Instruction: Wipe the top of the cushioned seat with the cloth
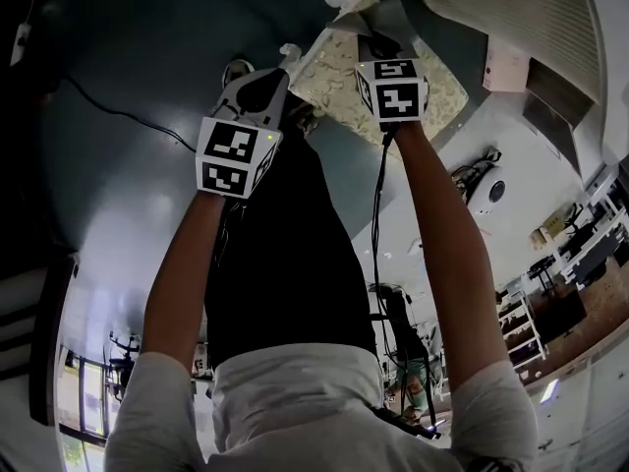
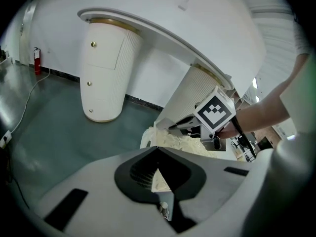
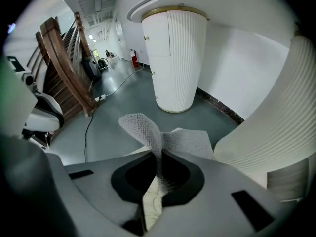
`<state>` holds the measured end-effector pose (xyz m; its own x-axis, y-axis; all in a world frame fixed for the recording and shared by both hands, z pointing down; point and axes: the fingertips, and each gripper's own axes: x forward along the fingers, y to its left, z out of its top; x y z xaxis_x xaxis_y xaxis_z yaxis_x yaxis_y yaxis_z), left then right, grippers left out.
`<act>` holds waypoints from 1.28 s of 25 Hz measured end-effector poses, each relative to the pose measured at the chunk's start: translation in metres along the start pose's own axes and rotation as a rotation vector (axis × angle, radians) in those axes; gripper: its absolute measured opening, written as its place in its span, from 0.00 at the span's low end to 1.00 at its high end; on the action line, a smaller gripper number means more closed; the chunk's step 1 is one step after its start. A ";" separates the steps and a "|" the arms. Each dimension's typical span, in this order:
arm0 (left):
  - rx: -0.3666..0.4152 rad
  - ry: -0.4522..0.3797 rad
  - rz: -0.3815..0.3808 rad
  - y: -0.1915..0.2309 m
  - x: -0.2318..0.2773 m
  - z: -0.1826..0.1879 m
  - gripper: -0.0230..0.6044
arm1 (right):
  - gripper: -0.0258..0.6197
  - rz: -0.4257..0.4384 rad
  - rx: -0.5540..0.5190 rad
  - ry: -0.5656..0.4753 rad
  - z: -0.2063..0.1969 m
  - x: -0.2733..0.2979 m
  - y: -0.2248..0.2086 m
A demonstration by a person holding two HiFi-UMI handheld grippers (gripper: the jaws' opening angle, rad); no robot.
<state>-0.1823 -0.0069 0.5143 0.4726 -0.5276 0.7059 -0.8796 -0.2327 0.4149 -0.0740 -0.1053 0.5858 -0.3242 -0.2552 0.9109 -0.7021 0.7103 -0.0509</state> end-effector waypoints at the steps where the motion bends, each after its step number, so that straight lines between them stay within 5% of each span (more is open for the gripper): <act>1: 0.008 0.003 -0.005 -0.001 0.001 0.000 0.06 | 0.07 0.004 -0.001 -0.001 -0.001 -0.001 0.003; 32: 0.003 0.004 -0.058 0.005 -0.002 -0.009 0.06 | 0.07 0.160 0.044 0.015 -0.053 -0.014 0.116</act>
<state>-0.1869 0.0003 0.5203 0.5233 -0.5095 0.6831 -0.8507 -0.2655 0.4536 -0.1173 0.0155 0.5889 -0.4244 -0.1313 0.8959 -0.6697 0.7114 -0.2131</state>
